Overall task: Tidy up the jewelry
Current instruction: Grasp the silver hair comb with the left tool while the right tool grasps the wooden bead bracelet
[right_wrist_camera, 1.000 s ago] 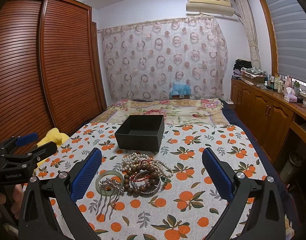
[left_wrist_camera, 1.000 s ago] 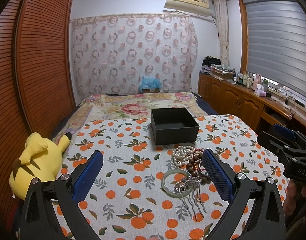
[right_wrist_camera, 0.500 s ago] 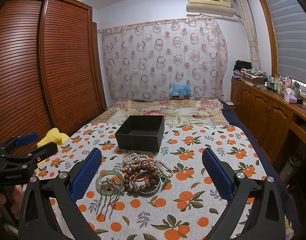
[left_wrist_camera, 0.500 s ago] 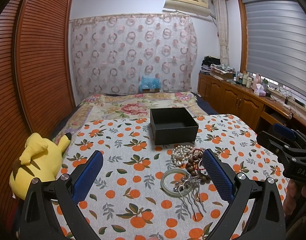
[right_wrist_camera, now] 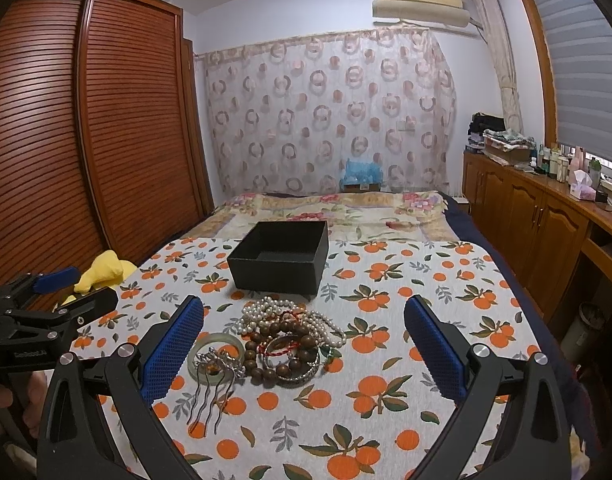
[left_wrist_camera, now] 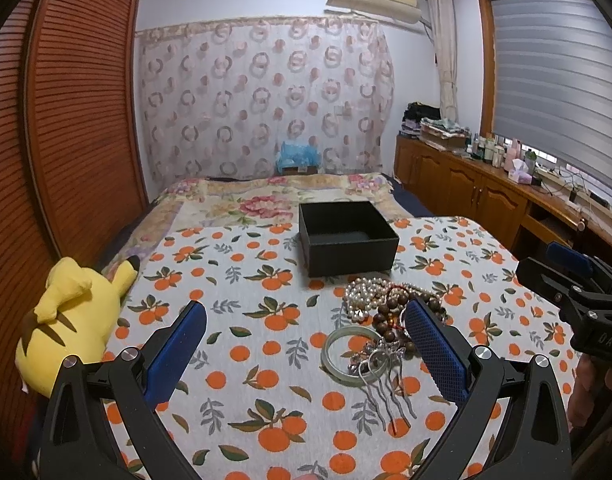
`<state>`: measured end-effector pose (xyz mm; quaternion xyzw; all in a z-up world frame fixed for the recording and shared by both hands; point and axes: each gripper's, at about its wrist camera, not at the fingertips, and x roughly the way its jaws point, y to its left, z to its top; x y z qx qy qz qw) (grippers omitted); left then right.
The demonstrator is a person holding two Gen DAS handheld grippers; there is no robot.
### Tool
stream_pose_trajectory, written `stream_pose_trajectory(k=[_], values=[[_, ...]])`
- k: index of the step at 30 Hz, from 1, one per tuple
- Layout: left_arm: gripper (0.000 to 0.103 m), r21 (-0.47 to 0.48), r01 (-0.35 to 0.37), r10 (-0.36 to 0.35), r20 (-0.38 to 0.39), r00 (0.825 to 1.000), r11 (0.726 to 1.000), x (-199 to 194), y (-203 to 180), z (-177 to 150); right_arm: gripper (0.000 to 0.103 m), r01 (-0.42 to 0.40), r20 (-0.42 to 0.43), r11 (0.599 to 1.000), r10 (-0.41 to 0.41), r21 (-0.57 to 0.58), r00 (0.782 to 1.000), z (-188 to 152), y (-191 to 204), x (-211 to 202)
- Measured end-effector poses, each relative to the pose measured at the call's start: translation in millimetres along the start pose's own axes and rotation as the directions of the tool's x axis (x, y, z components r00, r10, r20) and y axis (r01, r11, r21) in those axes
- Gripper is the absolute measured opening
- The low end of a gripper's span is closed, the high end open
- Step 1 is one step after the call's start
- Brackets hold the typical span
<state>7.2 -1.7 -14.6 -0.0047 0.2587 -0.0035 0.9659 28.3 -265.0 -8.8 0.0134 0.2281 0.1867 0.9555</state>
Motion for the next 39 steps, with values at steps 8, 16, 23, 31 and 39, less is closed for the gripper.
stream_pose_trajectory(k=[8,16,23,31,39], values=[[0.097,0.021,0.040,-0.038,-0.100,0.994,0.999,29,-5,-15,0.101,-0.008,-0.062,1.000,0.007,-0.001,0.998,-14,-9,14],[0.097,0.049,0.104,-0.091,-0.217,0.972,0.993,60,-17,-30,0.101,-0.006,-0.133,1.000,0.002,-0.023,0.991,-31,-17,29],[0.096,0.074,0.171,-0.146,-0.265,0.953,0.982,78,-29,-34,0.101,-0.013,-0.189,1.000,0.008,-0.024,0.982,-48,-28,44],[0.078,0.113,0.241,-0.193,-0.324,0.926,0.964,103,-47,-39,0.101,0.001,-0.237,1.000,-0.006,-0.023,0.972,-59,-40,56],[0.068,0.189,0.238,-0.154,-0.374,0.915,0.953,118,-63,-46,0.101,-0.012,-0.256,1.000,0.007,-0.016,0.967,-63,-43,61]])
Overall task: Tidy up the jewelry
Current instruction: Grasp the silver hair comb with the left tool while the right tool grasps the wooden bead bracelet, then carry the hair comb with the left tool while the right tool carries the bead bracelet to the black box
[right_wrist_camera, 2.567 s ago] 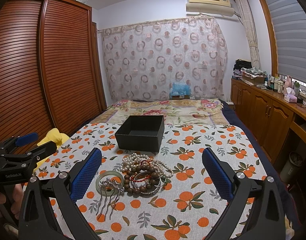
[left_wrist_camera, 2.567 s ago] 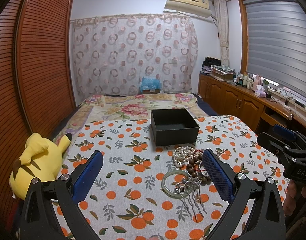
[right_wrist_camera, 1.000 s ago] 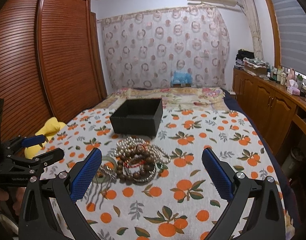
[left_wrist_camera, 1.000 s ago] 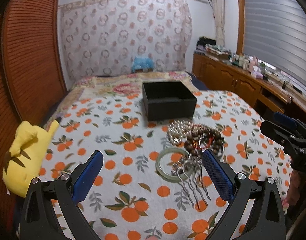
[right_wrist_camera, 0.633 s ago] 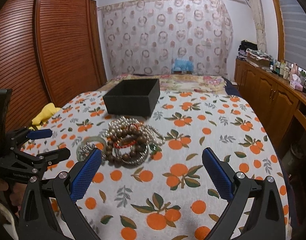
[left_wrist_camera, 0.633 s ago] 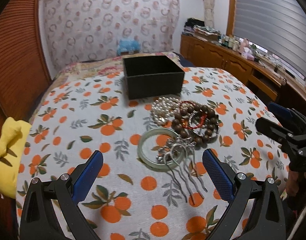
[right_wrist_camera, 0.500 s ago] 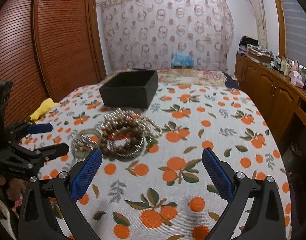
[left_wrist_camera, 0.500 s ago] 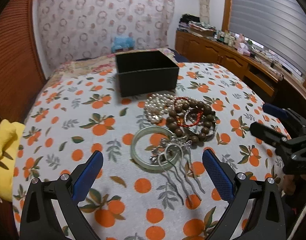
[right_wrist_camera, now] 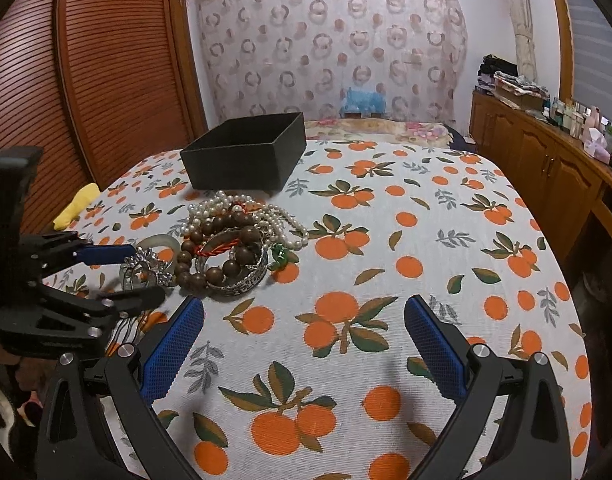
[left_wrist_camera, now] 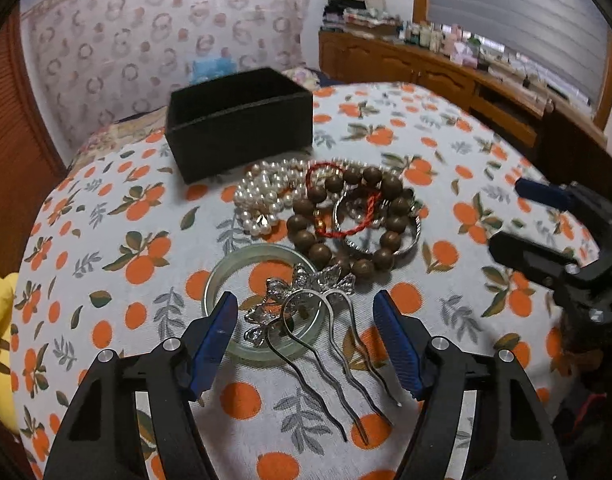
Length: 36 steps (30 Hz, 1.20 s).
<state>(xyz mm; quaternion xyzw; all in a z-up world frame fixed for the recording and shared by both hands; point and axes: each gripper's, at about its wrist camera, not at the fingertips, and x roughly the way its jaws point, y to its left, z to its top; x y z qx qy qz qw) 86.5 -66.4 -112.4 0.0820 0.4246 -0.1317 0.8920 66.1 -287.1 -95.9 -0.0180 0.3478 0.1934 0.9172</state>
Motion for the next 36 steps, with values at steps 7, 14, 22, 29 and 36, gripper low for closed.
stream_pose_trajectory(k=[7,14,22,29,36], values=[[0.052,-0.011,0.008,-0.008,0.001,1.000,1.000,1,5,-1,0.096,-0.040,-0.030,0.999,0.039,-0.031,0.999,4,4,5],[0.037,-0.037,0.043,-0.041,0.061,0.997,0.998,-13,11,1,0.068,-0.115,-0.063,0.989,0.110,-0.096,0.992,28,13,18],[0.025,-0.058,0.098,-0.095,0.061,0.994,0.993,-12,16,1,0.052,-0.174,-0.134,0.974,0.155,-0.147,0.979,53,29,55],[0.017,-0.086,0.138,-0.130,0.086,0.988,0.987,-15,23,-4,0.028,-0.189,-0.197,0.967,0.155,-0.169,0.968,58,31,76],[0.007,-0.069,0.147,-0.135,0.159,0.978,0.987,-35,20,-3,0.017,-0.197,-0.170,0.963,0.166,-0.184,0.971,58,29,68]])
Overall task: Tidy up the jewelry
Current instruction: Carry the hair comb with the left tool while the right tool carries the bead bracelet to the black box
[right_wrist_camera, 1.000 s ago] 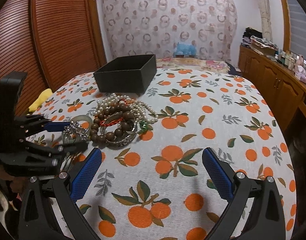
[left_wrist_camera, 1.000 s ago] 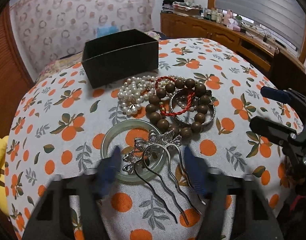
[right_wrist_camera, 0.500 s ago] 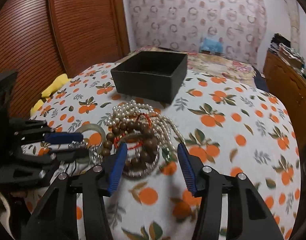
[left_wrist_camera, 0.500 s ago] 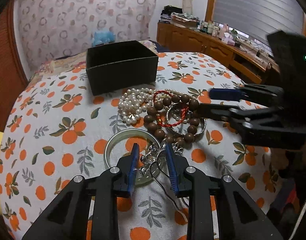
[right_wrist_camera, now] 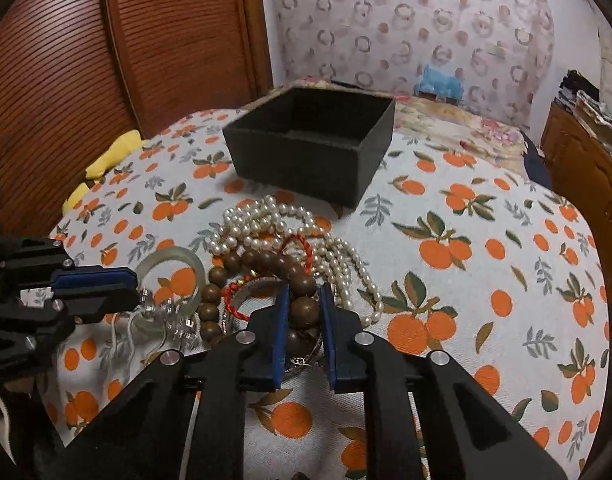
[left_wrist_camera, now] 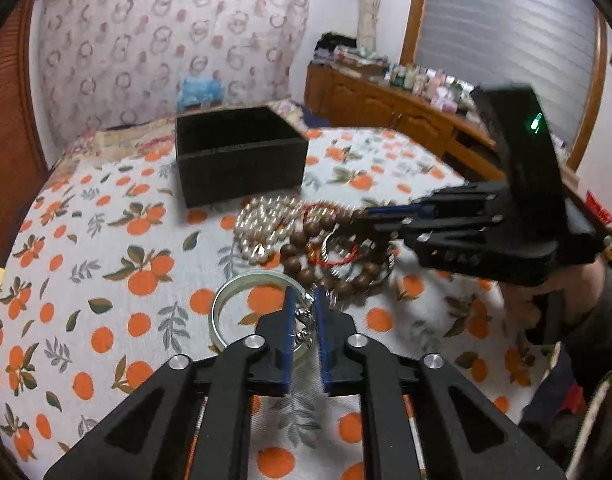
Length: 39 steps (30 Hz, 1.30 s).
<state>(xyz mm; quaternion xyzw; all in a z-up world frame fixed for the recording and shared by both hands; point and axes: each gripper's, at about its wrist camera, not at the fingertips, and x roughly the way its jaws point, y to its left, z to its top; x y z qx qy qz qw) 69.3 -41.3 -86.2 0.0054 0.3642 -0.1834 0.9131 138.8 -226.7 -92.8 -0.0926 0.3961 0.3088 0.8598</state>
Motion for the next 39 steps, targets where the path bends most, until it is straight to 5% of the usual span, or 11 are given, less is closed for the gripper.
stream_pose_trajectory(k=[21,39], values=[[0.007,0.009,-0.047,0.045,0.138,0.989,0.999,-34,3,33,0.017,0.009,0.200,0.999,0.002,-0.052,0.980,49,5,-69],[0.007,-0.022,-0.143,0.144,0.180,0.973,0.990,7,60,131,0.017,0.017,0.237,0.998,-0.002,-0.063,0.972,107,-29,-56]])
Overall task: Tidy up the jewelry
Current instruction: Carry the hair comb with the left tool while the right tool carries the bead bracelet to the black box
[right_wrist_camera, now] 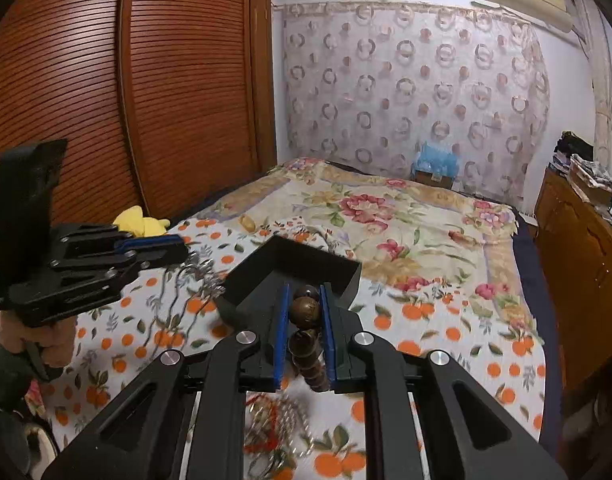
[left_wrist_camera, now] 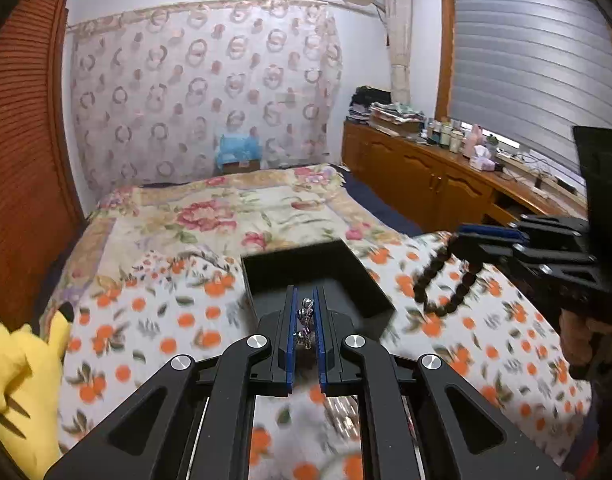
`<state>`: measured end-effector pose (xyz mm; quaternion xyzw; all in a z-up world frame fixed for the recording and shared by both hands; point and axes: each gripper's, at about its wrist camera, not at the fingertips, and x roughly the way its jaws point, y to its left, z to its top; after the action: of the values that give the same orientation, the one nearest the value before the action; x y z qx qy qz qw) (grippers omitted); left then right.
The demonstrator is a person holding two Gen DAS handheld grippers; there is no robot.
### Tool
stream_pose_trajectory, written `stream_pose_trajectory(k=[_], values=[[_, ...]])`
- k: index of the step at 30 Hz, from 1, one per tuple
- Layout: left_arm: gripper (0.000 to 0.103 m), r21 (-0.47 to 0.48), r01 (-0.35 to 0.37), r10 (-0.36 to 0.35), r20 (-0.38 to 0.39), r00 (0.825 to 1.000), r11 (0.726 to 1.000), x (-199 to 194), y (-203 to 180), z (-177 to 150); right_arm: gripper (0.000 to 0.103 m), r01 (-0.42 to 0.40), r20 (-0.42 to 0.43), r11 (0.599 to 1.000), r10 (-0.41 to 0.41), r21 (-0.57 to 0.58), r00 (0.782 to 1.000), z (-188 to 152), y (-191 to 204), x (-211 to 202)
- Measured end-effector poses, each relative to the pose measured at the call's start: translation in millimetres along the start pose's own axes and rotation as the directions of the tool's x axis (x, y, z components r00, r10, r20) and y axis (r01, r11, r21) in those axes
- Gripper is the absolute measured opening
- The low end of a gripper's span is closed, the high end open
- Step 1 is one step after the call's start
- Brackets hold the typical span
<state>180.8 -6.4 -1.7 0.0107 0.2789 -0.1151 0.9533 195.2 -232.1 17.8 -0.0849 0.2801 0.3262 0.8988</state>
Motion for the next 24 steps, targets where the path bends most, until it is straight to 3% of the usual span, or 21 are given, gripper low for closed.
stream_pose_trajectory(k=[8,14,24], values=[[0.007,-0.028,-0.015,0.014,-0.021,1.000,1.000,53,16,27,0.017,-0.019,0.006,1.000,0.019,-0.011,1.000,28,-15,26],[0.007,-0.058,0.006,-0.009,-0.053,0.999,0.998,83,21,18,0.017,-0.044,-0.014,0.999,0.044,-0.015,0.999,38,-21,52],[0.007,-0.097,0.020,-0.023,-0.030,0.999,0.995,98,29,10,0.017,-0.069,-0.043,0.997,0.068,-0.018,0.997,42,-19,83]])
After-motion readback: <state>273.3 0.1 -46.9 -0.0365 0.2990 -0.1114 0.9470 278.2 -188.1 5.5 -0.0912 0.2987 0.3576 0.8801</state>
